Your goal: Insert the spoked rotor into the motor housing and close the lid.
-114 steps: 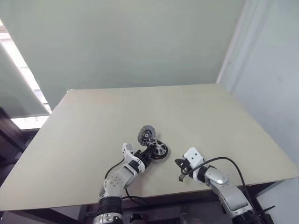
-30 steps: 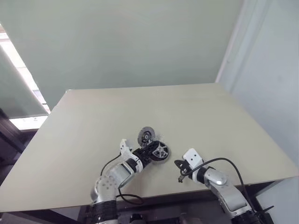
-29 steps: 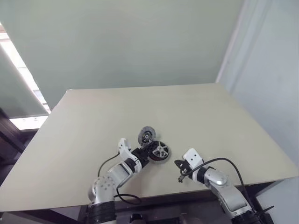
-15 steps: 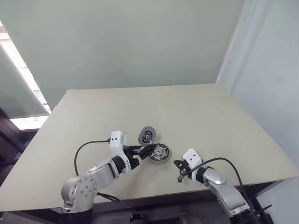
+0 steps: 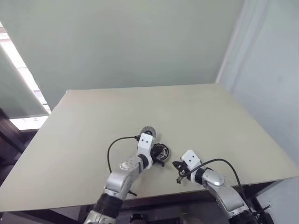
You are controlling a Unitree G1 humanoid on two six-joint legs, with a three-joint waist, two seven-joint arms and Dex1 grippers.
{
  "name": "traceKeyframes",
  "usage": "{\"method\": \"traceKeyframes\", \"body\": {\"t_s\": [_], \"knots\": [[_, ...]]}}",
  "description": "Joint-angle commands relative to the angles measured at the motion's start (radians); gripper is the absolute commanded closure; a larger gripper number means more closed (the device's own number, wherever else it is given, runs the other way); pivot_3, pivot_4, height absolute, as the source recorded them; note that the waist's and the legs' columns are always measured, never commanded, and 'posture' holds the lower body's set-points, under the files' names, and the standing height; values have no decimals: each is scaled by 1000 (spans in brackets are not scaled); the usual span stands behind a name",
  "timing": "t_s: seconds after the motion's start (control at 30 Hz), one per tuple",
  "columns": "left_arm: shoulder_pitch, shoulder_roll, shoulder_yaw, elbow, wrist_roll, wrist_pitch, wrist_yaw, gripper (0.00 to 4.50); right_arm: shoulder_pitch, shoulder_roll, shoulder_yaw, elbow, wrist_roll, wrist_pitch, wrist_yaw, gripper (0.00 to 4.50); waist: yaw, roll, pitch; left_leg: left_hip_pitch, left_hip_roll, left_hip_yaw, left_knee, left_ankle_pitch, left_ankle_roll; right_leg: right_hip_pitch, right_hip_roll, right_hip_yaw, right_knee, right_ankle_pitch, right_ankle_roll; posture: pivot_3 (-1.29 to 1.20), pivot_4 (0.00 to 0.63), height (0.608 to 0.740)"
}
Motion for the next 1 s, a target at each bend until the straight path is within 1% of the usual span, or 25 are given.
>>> {"method": "traceKeyframes", "body": {"t_s": [0.03, 0.13, 0.23, 0.37, 0.5, 0.57, 0.73, 0.9, 1.0], "knots": [[-39, -20, -8, 67, 70, -75, -6, 4465, -4, 0, -10, -51, 4, -15, -10, 4500, 0, 0, 0, 0, 0, 0, 0, 0, 0, 0, 0, 0, 0, 0, 0, 0, 0, 740], [-41, -21, -39, 121, 119, -25, -18, 4465, 2, 2, -12, -59, 5, -15, -18, 4500, 1, 0, 0, 0, 0, 0, 0, 0, 0, 0, 0, 0, 0, 0, 0, 0, 0, 740], [-18, -21, -51, 108, 135, -12, -42, 4465, 6, 2, -18, -66, 7, -18, -25, 4500, 1, 1, -1, 1, 0, 0, 0, 0, 0, 1, 0, 0, 0, 0, 0, 0, 0, 740], [15, -41, 12, 15, 59, -29, -102, 4465, 9, 0, -23, -74, 9, -16, -33, 4500, 1, 1, -1, 1, 0, 0, 0, 0, 0, 2, 0, 0, 0, 0, 0, 0, 0, 740], [39, -35, 87, -98, -10, -49, -150, 4465, -3, -6, -31, -69, 11, -24, -33, 4500, 1, 1, 0, 0, 0, -1, 0, 0, 0, 0, 0, -1, 0, 0, 0, 0, 0, 740], [53, -14, 123, -164, -41, -50, -174, 4465, -12, -10, -35, -63, 11, -29, -31, 4500, 0, 1, 0, 0, 1, -1, 1, 0, 0, 0, 0, -1, 1, 0, 0, 0, 0, 740], [118, 58, 199, -322, -130, 28, -212, 4465, -28, -17, -43, -56, 14, -31, -25, 4500, 0, 1, 0, 1, 1, 0, 0, 0, 0, 1, 0, 0, 1, 0, 0, 0, 0, 740], [232, 133, 258, -439, -233, 99, -267, 4465, -55, -32, -46, -73, 8, 58, -22, 4500, 0, 1, 0, 1, 1, 0, 0, 0, 0, 0, 0, 0, 1, 0, 0, 0, 0, 740], [329, 177, 315, -494, -287, 123, -287, 4500, -76, -48, -36, -109, 14, 130, 2, 3931, 0, 1, 0, 1, 1, 0, 0, 0, 0, 0, 0, 0, 1, 0, 0, 0, 0, 740]]}}
